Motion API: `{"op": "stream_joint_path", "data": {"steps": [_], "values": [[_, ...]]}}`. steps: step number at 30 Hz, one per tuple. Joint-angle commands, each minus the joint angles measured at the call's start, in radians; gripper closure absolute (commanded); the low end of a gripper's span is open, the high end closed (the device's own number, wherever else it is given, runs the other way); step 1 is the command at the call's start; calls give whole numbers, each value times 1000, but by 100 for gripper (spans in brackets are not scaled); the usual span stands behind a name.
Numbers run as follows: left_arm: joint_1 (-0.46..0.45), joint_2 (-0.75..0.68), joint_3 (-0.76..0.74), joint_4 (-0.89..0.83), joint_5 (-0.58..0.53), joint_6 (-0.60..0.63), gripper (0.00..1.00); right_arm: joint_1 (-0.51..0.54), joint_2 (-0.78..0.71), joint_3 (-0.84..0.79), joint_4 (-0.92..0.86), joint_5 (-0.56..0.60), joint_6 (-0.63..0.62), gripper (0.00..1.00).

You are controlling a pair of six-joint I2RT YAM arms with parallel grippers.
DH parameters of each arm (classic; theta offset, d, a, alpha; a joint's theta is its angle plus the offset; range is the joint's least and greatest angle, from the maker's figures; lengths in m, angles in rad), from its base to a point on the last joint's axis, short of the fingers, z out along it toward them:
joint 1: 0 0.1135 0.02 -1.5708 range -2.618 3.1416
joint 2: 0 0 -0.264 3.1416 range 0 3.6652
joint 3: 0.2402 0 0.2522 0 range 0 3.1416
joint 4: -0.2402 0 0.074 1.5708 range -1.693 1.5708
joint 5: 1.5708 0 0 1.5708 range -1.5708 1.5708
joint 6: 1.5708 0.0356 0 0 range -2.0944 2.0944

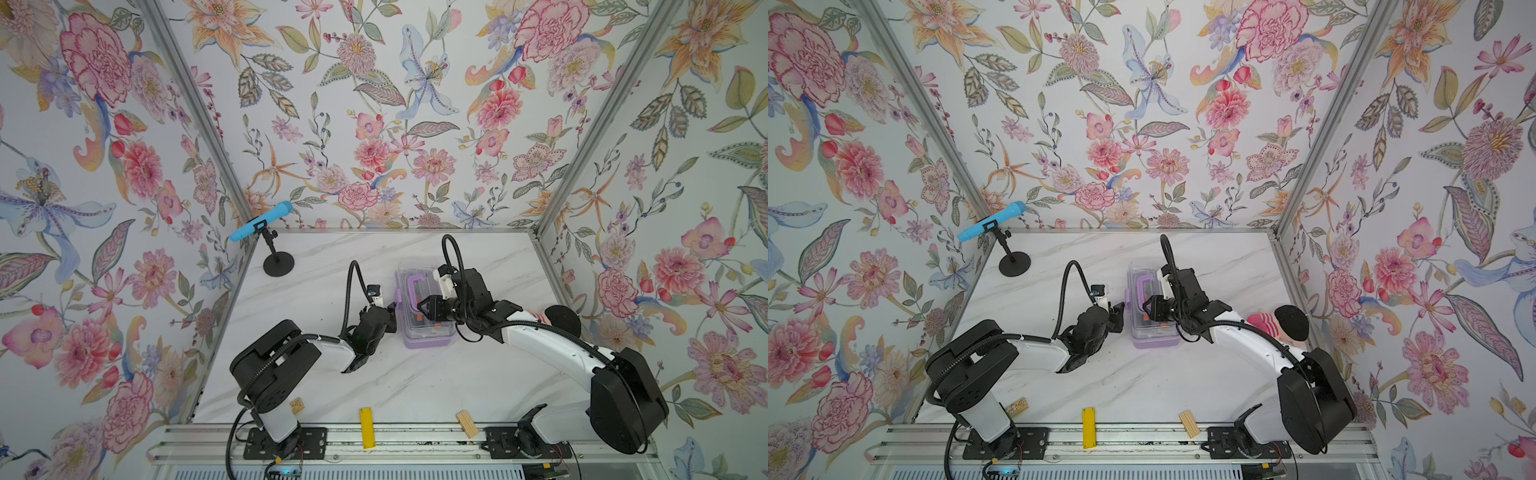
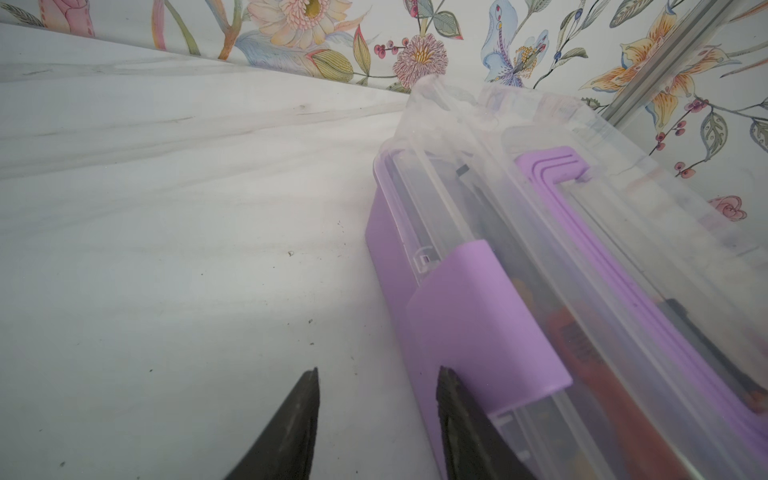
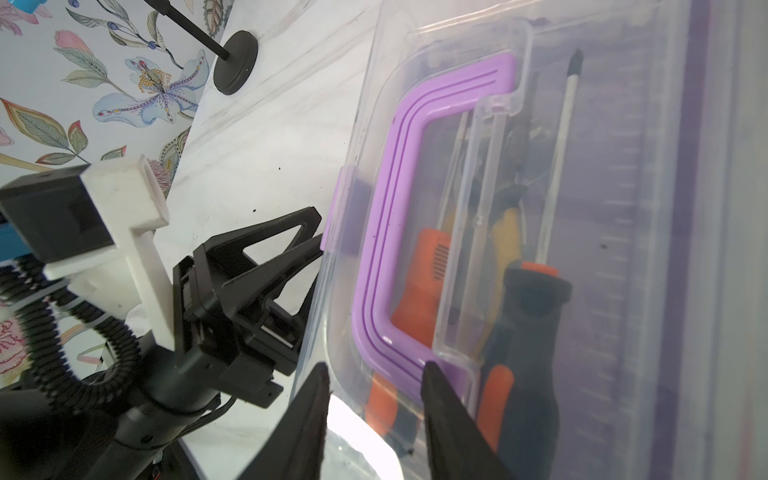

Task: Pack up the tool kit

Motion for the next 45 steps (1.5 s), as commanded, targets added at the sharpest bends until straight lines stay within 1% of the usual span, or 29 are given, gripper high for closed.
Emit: {"op": "stream_joint_path", "data": {"steps": [1, 14, 25, 30, 45], "values": [[10, 9, 12, 37, 41, -57, 51, -6, 3, -38, -44, 1, 14, 61], [32, -14, -8, 102, 93, -160, 55, -6, 20, -49, -22, -16, 22, 61], [33, 43, 9, 146, 139, -222, 61, -9, 47, -36, -21, -31, 13, 61], [33, 52, 7, 167, 151, -239, 66, -9, 56, -35, -19, -36, 12, 61], [33, 38, -16, 222, 172, -274, 67, -10, 62, -38, -19, -40, 14, 61]]}}
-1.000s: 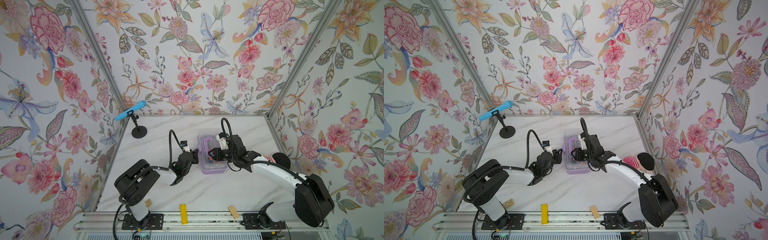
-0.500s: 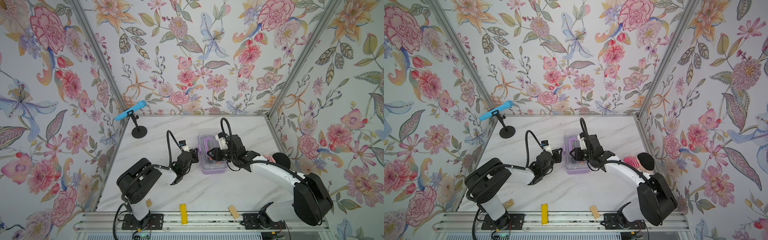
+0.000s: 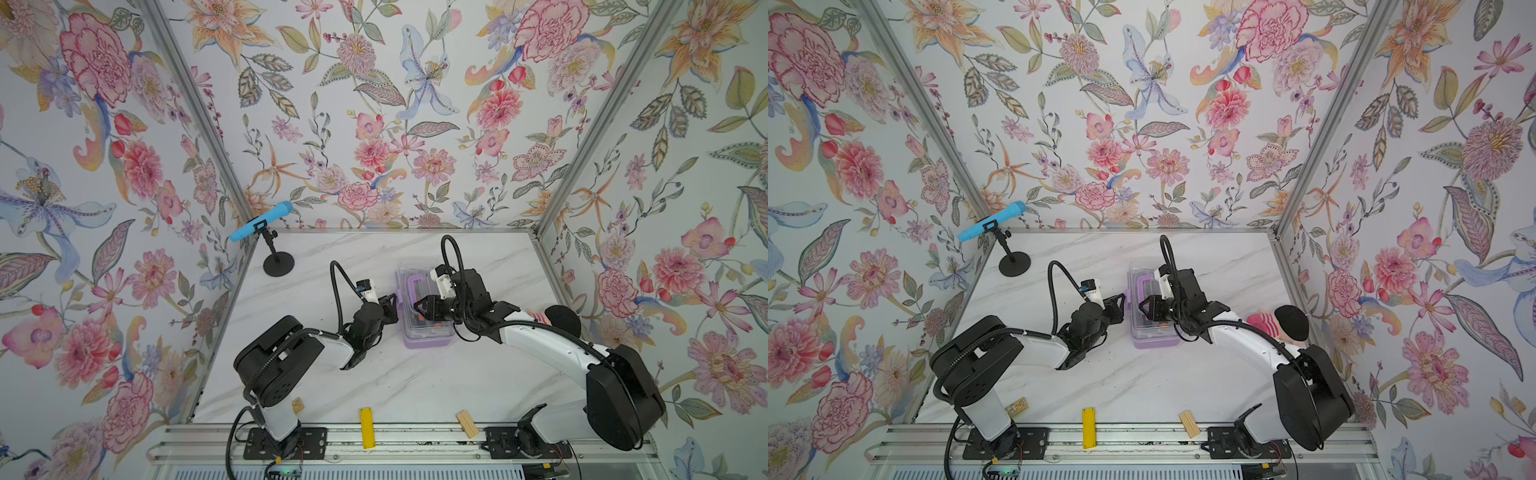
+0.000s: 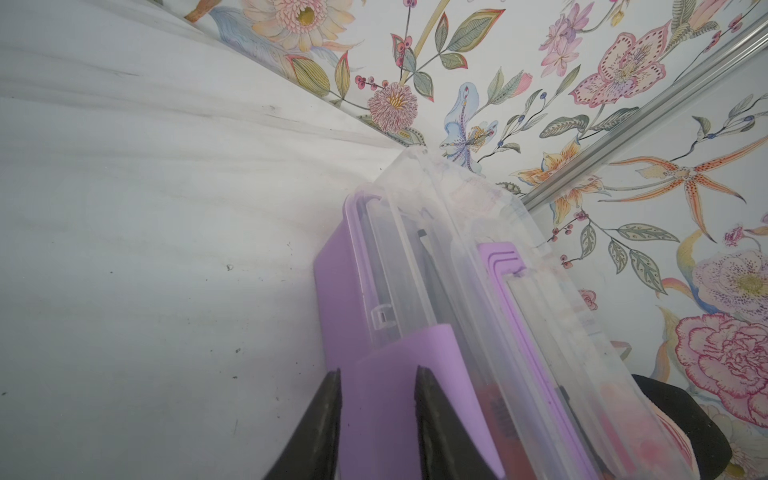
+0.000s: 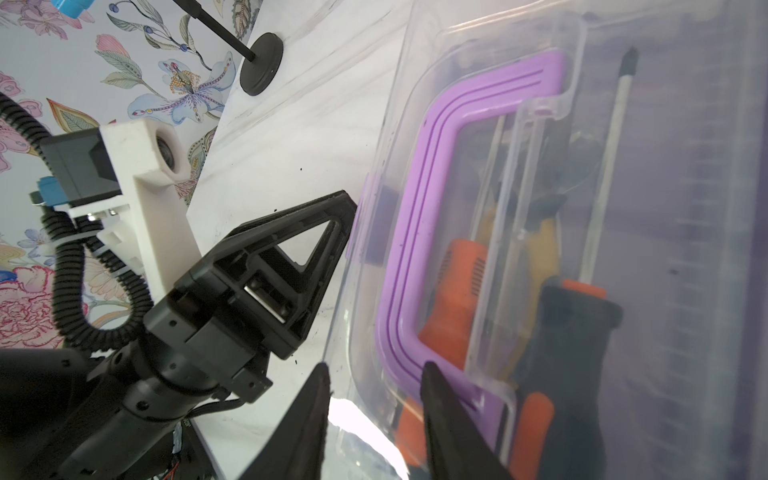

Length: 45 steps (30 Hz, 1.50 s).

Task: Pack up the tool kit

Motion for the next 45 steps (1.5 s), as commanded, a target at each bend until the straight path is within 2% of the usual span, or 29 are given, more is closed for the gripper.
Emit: {"op": "stream_joint_path", "data": {"steps": [1, 18, 37, 45], "values": [[-2, 2, -14, 45, 57, -16, 68, -4, 41, -21, -87, 17, 7, 61], [-16, 64, -51, 162, 85, -78, 79, -3, 76, -25, -72, 2, 12, 61], [-28, 49, -66, 212, 92, -73, 82, -1, 85, -34, -61, 2, 19, 62], [-36, 27, -48, 166, 91, -57, 81, -1, 82, -41, -58, 2, 18, 62]]}}
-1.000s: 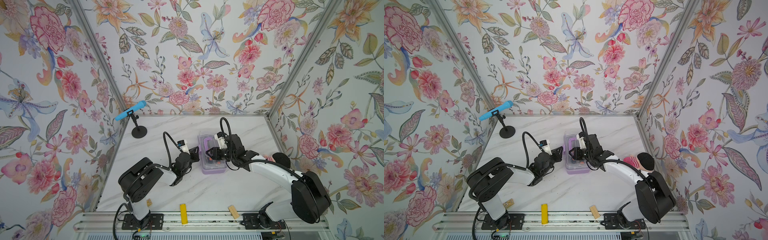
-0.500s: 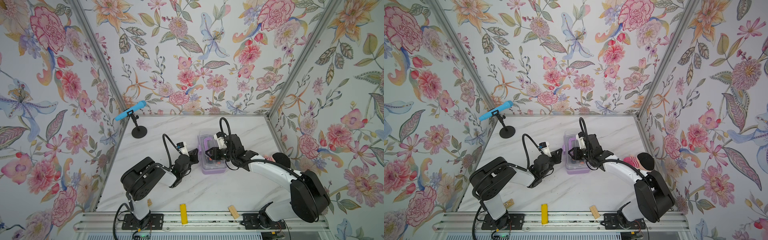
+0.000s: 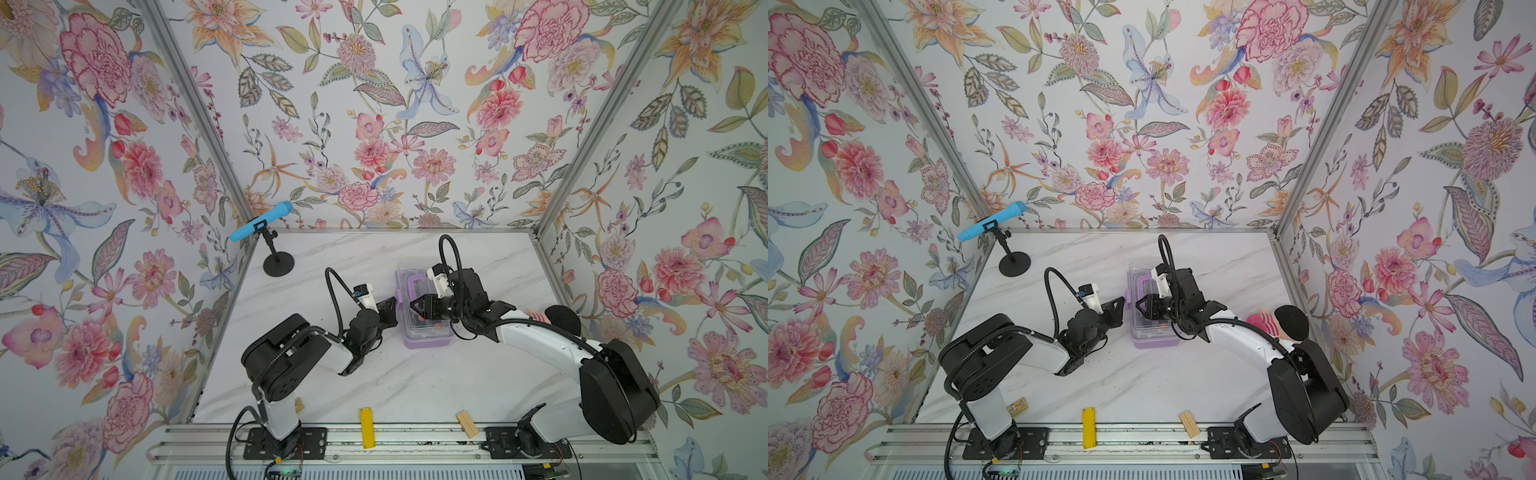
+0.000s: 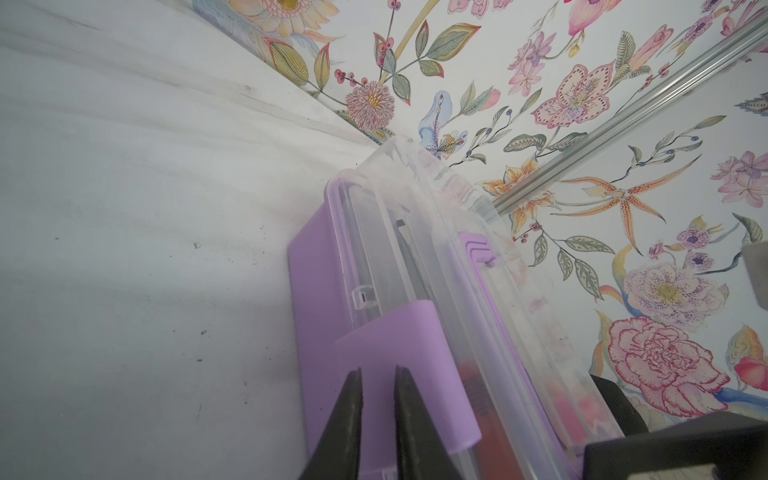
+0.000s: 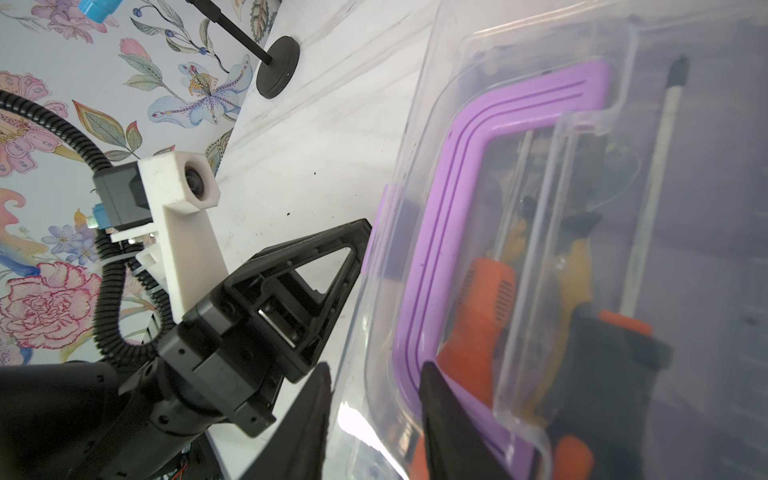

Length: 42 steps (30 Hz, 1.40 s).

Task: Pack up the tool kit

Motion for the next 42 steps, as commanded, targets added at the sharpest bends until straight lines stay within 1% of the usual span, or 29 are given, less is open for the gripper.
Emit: {"op": "stream_joint_path", "data": {"steps": [1, 18, 28, 32, 34, 35, 38, 42], "values": [[-33, -23, 14, -13, 42, 25, 81, -1, 47, -41, -118, 36, 14, 62], [-36, -51, 15, -33, 29, 38, 80, 1, 41, -51, -112, 37, 14, 62], [-37, 9, 30, 8, 66, 16, 82, 1, 44, -58, -106, 38, 12, 62], [-37, 37, 41, 4, 77, 16, 86, -1, 52, -60, -105, 39, 9, 62], [-39, 59, 45, 30, 99, 20, 92, 0, 64, -56, -107, 33, 5, 62], [-39, 70, 46, 37, 103, 14, 93, -1, 70, -53, -109, 30, 4, 62], [-43, 81, 44, 48, 115, 15, 92, 0, 82, -50, -105, 20, 7, 62], [-46, 58, 37, 26, 103, 28, 89, 0, 82, -51, -103, 21, 8, 62]]}}
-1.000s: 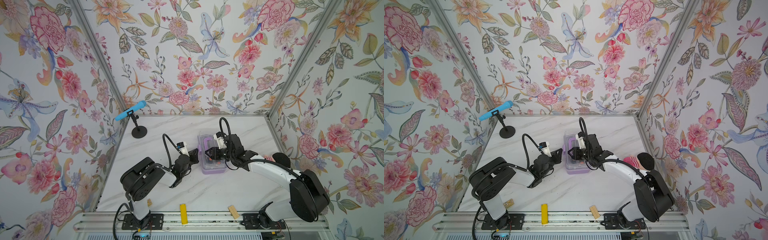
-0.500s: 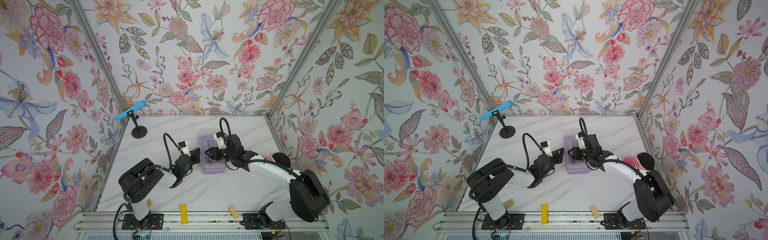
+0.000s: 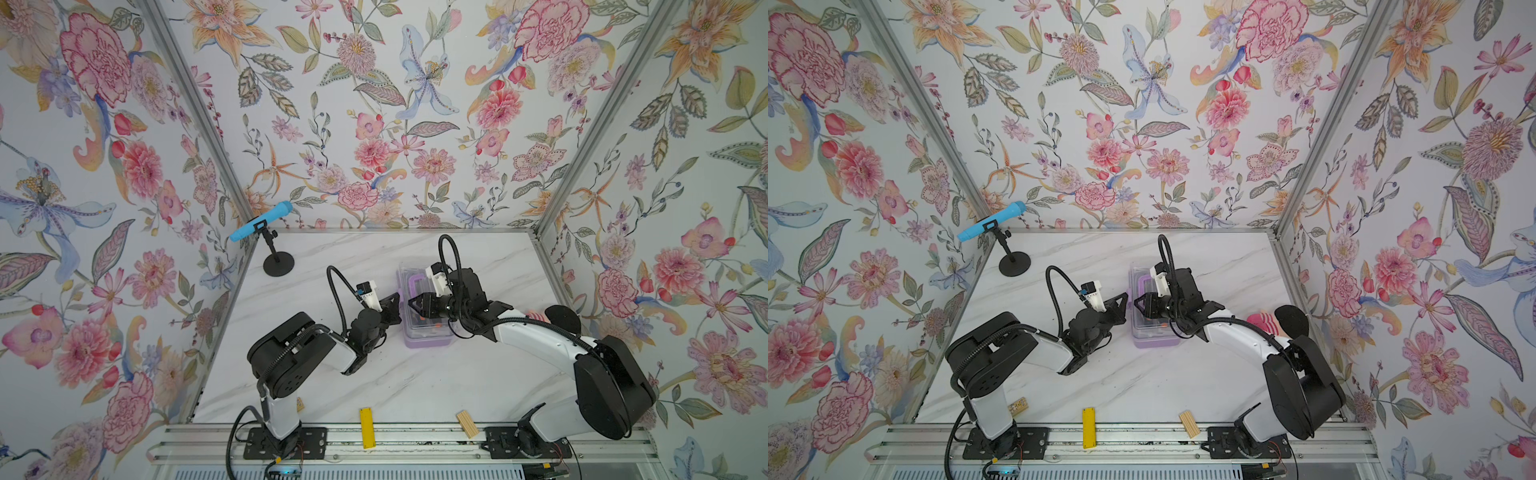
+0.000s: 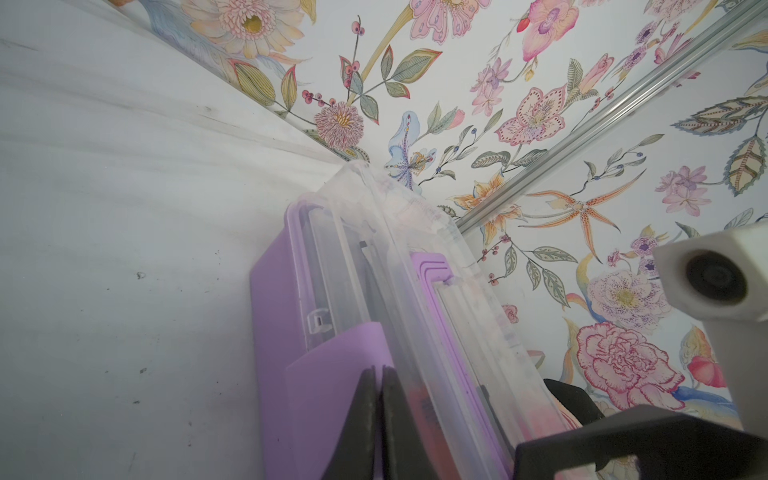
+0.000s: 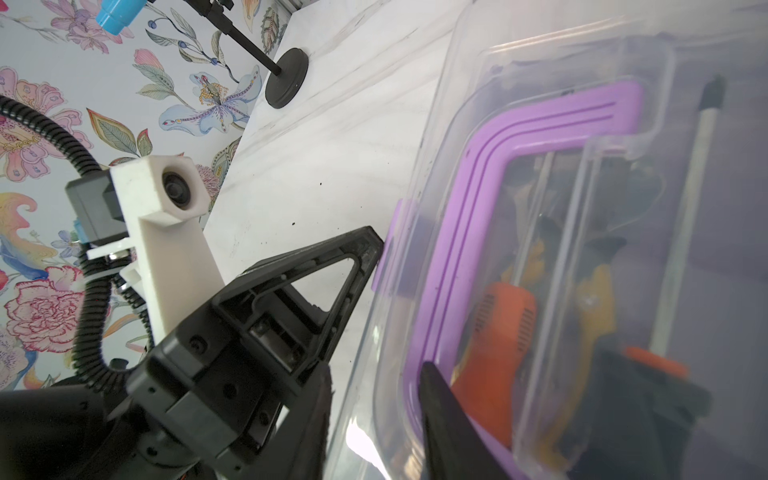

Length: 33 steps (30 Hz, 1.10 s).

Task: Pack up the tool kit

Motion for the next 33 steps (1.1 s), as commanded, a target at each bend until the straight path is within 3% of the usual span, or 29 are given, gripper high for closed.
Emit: {"op": "stream_joint_path", "data": {"steps": [1, 17, 24, 33], "values": [[-29, 14, 11, -75, 99, 24, 87, 0, 56, -43, -170, 30, 6, 62], [-37, 5, 33, -115, 110, 32, 85, 1, 75, -49, -167, 29, 6, 62], [-50, -18, 86, -221, 109, 66, 82, 4, 76, -51, -165, 32, 8, 62], [-55, 4, 133, -299, 125, 80, 86, 7, 95, -49, -171, 31, 7, 62]]}}
